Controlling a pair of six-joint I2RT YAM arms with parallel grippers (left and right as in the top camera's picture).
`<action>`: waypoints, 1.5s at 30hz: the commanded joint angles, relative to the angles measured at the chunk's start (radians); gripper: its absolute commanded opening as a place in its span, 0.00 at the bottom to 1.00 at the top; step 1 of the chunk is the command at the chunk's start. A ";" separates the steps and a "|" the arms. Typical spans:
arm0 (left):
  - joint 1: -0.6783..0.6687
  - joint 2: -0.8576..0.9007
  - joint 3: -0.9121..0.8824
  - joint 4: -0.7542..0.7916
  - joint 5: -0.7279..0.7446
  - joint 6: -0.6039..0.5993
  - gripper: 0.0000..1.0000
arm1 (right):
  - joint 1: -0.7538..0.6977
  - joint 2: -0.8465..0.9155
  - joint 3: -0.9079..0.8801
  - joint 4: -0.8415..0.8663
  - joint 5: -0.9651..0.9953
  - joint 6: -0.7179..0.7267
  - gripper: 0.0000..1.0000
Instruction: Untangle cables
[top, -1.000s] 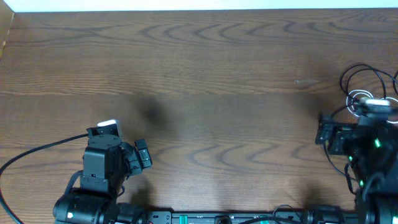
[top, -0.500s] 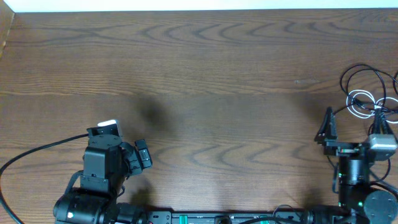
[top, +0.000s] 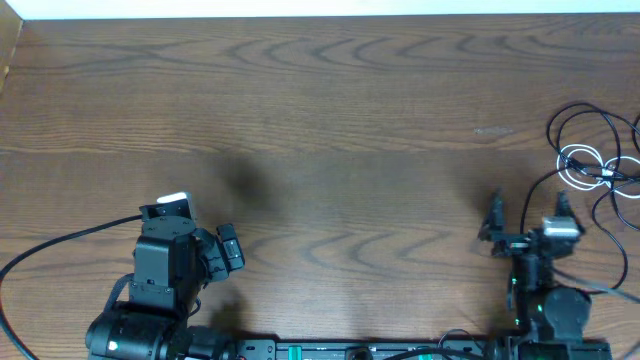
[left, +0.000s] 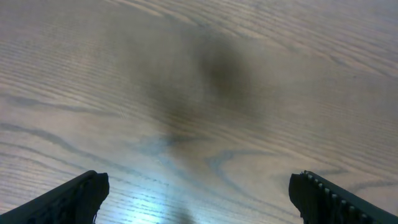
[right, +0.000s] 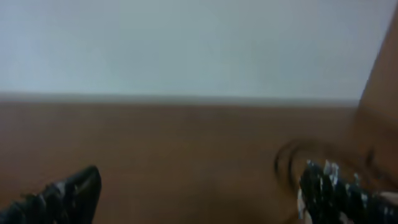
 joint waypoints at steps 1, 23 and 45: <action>0.000 0.000 -0.002 -0.002 -0.013 -0.005 0.98 | 0.019 -0.002 -0.004 -0.077 -0.020 -0.018 0.99; 0.000 0.000 -0.002 -0.002 -0.013 -0.005 0.98 | 0.019 0.000 -0.004 -0.074 -0.018 -0.013 0.99; 0.146 -0.334 -0.288 0.296 0.051 0.037 0.98 | 0.019 0.000 -0.004 -0.074 -0.018 -0.013 0.99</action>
